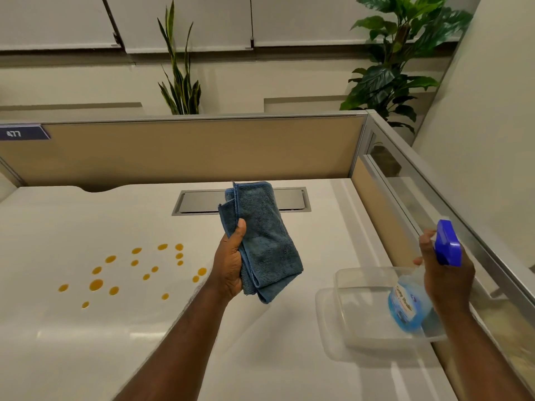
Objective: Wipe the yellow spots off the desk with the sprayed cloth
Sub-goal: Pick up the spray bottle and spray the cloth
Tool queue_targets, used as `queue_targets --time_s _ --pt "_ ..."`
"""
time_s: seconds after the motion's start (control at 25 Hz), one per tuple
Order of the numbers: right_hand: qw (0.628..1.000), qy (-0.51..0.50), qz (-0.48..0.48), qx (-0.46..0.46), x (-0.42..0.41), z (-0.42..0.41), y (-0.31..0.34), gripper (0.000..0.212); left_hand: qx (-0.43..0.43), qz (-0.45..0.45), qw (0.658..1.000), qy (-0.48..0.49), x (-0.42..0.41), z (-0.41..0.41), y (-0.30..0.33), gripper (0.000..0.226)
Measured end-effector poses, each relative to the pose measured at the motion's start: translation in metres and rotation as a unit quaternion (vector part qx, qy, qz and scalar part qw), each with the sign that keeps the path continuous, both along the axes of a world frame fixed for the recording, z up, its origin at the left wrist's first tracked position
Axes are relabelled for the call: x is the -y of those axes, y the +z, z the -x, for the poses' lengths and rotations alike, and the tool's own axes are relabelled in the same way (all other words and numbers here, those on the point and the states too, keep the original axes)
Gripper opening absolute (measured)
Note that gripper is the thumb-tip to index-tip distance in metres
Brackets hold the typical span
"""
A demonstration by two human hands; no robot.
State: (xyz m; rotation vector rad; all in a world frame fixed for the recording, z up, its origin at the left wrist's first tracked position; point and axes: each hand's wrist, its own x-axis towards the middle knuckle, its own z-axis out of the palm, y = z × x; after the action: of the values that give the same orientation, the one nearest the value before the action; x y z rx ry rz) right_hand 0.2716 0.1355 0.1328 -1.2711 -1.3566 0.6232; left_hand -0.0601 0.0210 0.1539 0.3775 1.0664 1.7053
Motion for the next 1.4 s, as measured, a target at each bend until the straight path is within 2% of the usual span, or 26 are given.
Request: queue_targets --time_s 0.28,0.4,0.52,0.8,0.96,1.12,1.24,1.32,1.4 --pt "0.993 0.064 -0.086 -0.042 0.024 0.042 0.041 0.057 -0.003 -0.020 1.000 0.003 -0.009 0.009 -0.003 0.058" --pt "0.990 0.068 -0.112 -0.059 0.034 0.064 0.052 0.041 -0.005 -0.021 1.000 0.002 -0.013 0.008 -0.006 0.056" --pt "0.989 0.073 -0.123 -0.038 0.043 0.084 0.058 0.024 -0.017 -0.016 1.000 0.002 -0.015 0.006 -0.009 0.055" --pt "0.985 0.107 -0.136 0.008 0.060 0.125 0.068 0.030 -0.014 -0.007 1.000 -0.009 -0.021 -0.009 -0.002 0.046" --pt "0.977 0.134 -0.165 0.031 0.073 0.139 0.083 0.046 -0.021 -0.008 1.000 -0.001 -0.022 -0.009 0.003 0.059" --pt "0.968 0.200 -0.146 0.029 0.091 0.158 0.099 0.045 -0.031 -0.024 0.999 -0.006 -0.020 -0.008 0.011 0.061" --pt "0.965 0.247 -0.093 -0.001 0.097 0.173 0.099 0.039 -0.030 -0.043 0.998 -0.022 -0.016 -0.007 0.018 0.048" --pt "0.959 0.277 -0.052 -0.013 0.098 0.182 0.092 0.032 -0.021 -0.054 0.998 -0.029 -0.014 -0.005 0.022 0.043" --pt "0.955 0.296 -0.028 -0.017 0.100 0.189 0.082 0.018 -0.010 -0.059 0.998 -0.030 -0.011 -0.003 0.025 0.048"
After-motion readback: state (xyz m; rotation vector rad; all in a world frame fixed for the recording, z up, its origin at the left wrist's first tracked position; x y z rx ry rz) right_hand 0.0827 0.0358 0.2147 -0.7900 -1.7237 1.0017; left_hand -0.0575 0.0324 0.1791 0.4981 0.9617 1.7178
